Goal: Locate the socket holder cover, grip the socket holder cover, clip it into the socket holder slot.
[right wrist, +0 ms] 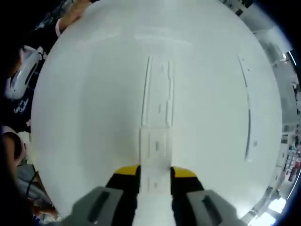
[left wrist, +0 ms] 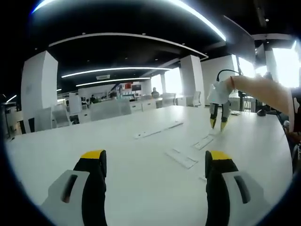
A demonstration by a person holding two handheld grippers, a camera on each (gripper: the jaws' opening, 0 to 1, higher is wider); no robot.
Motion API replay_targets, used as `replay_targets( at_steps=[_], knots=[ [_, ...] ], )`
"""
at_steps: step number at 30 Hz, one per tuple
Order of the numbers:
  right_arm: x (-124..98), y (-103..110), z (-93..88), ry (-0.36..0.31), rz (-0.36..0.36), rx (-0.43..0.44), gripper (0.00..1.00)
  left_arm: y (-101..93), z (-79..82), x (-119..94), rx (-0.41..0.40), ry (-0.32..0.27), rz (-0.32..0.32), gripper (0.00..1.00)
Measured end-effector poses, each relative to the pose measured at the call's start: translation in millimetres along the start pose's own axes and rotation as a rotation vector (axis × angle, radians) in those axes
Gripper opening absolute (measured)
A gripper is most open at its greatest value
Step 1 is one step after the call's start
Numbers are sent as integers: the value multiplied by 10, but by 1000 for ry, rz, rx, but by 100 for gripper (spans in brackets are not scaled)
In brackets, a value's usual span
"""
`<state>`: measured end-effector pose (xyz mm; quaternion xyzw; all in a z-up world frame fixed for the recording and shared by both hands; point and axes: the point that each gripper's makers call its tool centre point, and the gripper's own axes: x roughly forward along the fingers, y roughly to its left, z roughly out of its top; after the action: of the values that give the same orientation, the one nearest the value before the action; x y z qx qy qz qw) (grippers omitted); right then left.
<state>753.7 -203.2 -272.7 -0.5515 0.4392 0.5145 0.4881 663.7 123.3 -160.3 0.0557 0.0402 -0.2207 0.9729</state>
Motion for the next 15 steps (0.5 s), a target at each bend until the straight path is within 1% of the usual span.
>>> replay_targets(
  at_steps=[4, 9, 15],
  knots=[
    [1, -15, 19, -8, -4, 7, 26, 2, -7, 6, 0, 2, -1, 85],
    [36, -3, 14, 4, 2, 12, 26, -1, -25, 15, 0, 8, -4, 85],
    [31, 23, 62, -8, 6, 18, 27, 2, -33, 19, 1, 11, -6, 85]
  ],
)
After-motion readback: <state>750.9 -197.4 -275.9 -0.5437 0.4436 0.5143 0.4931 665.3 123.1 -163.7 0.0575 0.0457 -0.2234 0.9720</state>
